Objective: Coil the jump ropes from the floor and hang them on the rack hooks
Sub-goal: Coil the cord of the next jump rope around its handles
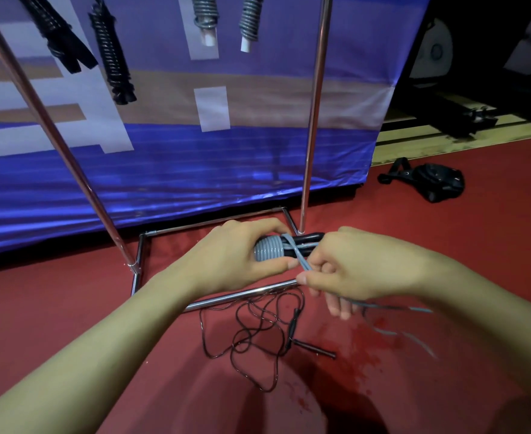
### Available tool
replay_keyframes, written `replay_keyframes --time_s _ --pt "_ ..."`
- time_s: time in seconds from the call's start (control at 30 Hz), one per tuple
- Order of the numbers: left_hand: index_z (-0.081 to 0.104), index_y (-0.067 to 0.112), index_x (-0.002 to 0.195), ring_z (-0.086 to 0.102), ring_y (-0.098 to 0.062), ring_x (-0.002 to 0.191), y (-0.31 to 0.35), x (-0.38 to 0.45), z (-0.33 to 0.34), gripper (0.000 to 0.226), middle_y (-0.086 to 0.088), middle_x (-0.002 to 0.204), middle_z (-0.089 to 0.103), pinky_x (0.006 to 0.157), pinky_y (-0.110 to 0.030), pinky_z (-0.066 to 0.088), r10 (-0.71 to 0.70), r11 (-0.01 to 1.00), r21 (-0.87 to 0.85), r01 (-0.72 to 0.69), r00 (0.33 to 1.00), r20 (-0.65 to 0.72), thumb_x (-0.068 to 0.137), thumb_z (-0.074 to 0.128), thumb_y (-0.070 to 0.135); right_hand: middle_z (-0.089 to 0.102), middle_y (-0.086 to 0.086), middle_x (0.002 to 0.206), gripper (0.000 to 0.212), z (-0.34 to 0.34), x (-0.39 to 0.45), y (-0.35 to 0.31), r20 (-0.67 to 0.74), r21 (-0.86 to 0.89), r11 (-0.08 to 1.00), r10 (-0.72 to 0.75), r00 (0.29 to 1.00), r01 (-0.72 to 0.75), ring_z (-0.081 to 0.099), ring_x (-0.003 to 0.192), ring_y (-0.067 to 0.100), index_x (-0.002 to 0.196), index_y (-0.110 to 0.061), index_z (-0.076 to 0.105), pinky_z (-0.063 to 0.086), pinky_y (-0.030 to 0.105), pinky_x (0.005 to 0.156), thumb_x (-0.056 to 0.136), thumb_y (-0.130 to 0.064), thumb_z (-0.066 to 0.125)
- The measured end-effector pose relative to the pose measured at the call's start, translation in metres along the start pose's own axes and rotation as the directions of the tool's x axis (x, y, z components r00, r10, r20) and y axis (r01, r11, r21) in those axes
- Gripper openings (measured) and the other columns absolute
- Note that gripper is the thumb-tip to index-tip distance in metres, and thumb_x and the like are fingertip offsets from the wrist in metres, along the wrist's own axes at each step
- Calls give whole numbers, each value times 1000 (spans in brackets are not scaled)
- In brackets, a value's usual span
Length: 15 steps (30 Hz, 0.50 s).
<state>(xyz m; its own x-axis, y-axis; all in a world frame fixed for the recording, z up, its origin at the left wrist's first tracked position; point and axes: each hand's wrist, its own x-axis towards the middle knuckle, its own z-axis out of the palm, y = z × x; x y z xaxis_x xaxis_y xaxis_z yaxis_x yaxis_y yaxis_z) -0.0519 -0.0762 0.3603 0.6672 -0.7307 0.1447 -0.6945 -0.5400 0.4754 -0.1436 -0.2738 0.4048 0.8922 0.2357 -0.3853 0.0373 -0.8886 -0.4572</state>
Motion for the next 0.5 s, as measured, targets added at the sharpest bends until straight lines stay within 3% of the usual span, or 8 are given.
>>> replay_keyframes --time_s 0.07,0.13,0.23,0.33,0.37,0.5 --pt "61 42 111 57 4 69 1 0 -1 36 22 75 62 65 -19 39 -28 999 -30 28 1000 7 86 70 65 74 -5 63 38 1 0 0 -45 -150 989 9 999 -15 69 50 6 83 -11 67 51 14 54 107 -33 47" --pt "60 40 109 57 0 66 2 1 0 40 17 71 61 61 -19 37 -49 997 -59 49 999 3 83 67 70 73 -1 61 33 5 0 -1 -88 -241 970 7 996 -28 69 51 5 86 -13 63 57 21 62 106 -31 44" --pt "57 38 106 55 -3 63 6 2 2 49 14 70 61 59 -20 37 -89 996 -30 87 994 -61 79 57 79 66 4 64 20 14 3 -5 -201 -289 957 -24 979 -36 75 72 22 97 -13 59 60 36 74 103 -26 44" --pt "57 36 103 57 -9 61 8 3 2 51 5 70 63 59 -30 45 -120 993 -26 118 987 -109 81 49 81 65 7 96 19 17 -3 -17 -373 -458 878 -45 927 -141 70 96 33 116 -18 60 46 30 71 103 -19 46" --pt "57 36 102 58 -12 61 8 4 2 52 2 70 64 60 -33 47 -130 991 -51 125 984 -118 80 47 82 64 7 106 22 18 -5 -23 -401 -529 831 -67 913 -171 68 100 34 122 -19 58 39 34 69 104 -17 47" --pt "59 35 95 56 -16 60 11 5 3 48 -1 69 63 61 -34 47 -170 980 -123 154 977 -129 83 50 81 63 8 119 38 22 -10 -31 -349 -653 736 -85 933 -177 66 108 34 137 -12 46 35 38 70 100 -2 44"
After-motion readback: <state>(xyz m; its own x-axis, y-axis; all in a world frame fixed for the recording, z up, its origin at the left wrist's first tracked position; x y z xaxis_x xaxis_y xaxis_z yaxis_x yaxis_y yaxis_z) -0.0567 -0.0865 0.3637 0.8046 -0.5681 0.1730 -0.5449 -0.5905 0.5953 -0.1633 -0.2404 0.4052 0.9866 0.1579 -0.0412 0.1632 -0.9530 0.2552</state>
